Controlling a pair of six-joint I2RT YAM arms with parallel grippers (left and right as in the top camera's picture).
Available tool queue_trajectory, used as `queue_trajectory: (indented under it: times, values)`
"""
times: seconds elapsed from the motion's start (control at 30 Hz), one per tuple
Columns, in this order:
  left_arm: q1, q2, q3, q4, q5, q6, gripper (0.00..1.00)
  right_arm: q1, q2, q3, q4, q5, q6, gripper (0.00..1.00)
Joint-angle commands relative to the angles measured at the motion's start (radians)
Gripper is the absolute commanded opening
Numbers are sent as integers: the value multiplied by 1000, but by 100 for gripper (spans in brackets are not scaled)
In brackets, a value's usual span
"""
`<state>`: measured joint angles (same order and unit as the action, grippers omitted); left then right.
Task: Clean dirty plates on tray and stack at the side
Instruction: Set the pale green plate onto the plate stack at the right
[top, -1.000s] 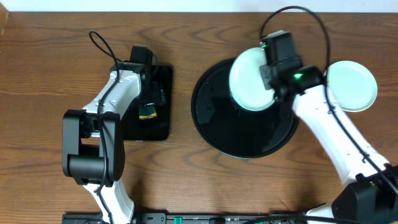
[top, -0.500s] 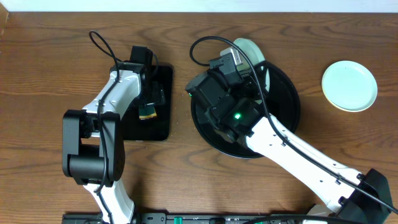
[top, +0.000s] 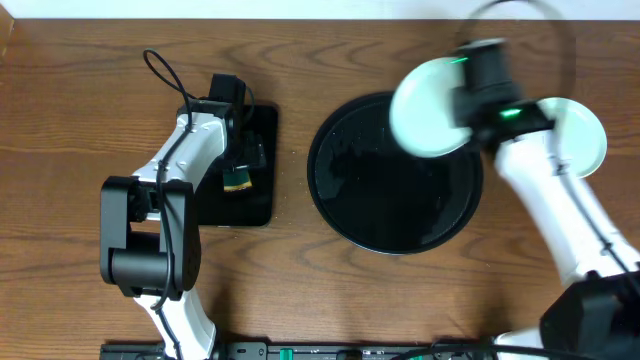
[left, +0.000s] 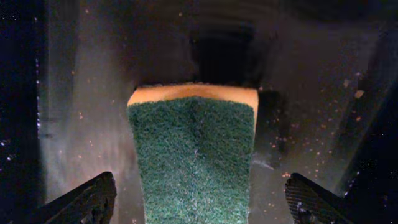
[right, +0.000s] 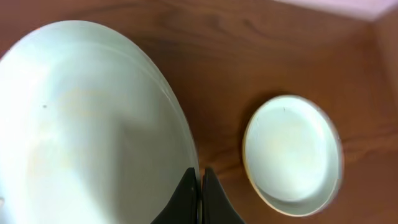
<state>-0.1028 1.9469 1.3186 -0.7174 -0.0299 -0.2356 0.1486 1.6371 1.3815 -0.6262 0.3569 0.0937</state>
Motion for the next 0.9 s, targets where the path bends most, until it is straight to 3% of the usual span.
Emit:
queue_trajectory:
  times: [0.0,0.1,0.2,0.47,0.57,0.63,0.73,0.87]
  values:
    - [2,1,-2,-2,-12,5,87,-285,-13,5,34,-265,69,1]
    - [2,1,-2,-2,-12,5,88,-515,10,5,93,-309,93,1]
    - [2,1,-2,-2,-12,5,87,-652,55,5,113,-329,93,1]
    - [2,1,-2,-2,-12,5,88,-723,231,5,144,-366,73,1]
    - [2,1,-2,-2,-12,5,87,-716,278,5,164,-466,50,27]
    - [2,1,-2,-2,-12,5,87,-706,277,5,166,-525,22,38]
    - [2,1,-2,-2,-12,5,88,-686,253,8,122,-558,20,50]
    - [2,1,-2,-2,-12,5,88,-634,196,9,48,-713,-42,57]
